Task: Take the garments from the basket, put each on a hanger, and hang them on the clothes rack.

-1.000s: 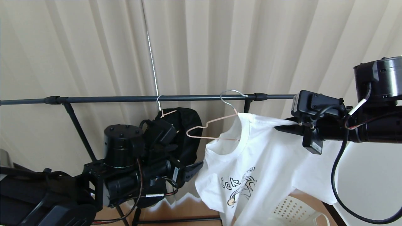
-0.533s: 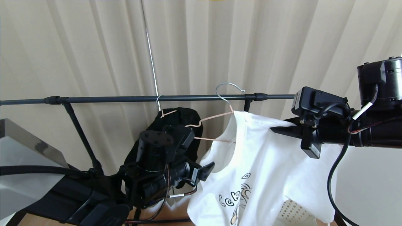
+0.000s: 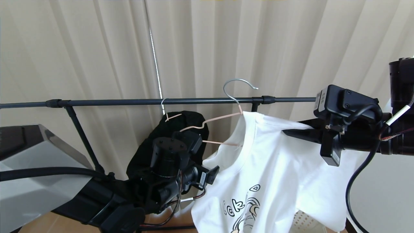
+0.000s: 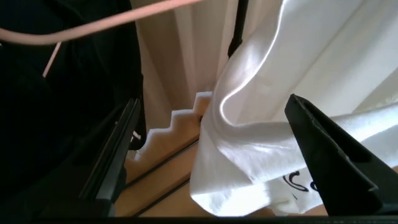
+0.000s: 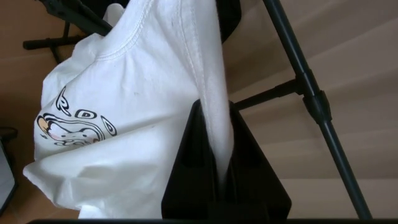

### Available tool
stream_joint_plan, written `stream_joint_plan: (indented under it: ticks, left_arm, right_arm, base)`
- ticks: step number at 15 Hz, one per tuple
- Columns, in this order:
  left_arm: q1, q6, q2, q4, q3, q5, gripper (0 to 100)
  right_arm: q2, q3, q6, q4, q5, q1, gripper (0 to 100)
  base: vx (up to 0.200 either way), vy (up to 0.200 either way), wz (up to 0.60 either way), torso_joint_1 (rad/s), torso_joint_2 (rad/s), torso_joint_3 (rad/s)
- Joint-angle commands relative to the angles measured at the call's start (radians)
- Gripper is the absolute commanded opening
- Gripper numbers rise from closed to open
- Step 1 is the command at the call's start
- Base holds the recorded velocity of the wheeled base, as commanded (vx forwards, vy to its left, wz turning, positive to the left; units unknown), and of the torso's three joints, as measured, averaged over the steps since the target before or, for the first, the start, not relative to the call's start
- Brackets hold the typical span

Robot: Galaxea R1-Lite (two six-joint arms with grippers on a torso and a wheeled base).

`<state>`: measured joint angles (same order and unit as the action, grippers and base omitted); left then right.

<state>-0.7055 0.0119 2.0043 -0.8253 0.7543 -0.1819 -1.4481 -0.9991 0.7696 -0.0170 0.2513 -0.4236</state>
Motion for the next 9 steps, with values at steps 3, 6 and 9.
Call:
stream_joint_plan:
  ticks: [3, 6, 9]
  left_arm:
    - [0.005, 0.002, 0.034, -0.003, 0.013, -0.004, 100]
    - [0.006, 0.003, 0.033, -0.003, 0.019, -0.004, 100]
    - [0.017, 0.002, 0.031, -0.003, 0.019, -0.008, 0]
  right_arm:
    - [0.04, 0.028, 0.0, 0.002, 0.0, -0.001, 0]
    - [0.051, 0.039, 0.0, 0.0, 0.0, -0.001, 0]
    - [0.057, 0.037, 0.0, 0.002, 0.0, 0.016, 0]
  base:
    - [0.0, 0.0, 0.0, 0.0, 0.0, 0.0]
    - [0.0, 0.0, 0.0, 0.0, 0.0, 0.0]
    - [0.0, 0.0, 0.0, 0.0, 0.0, 0.0]
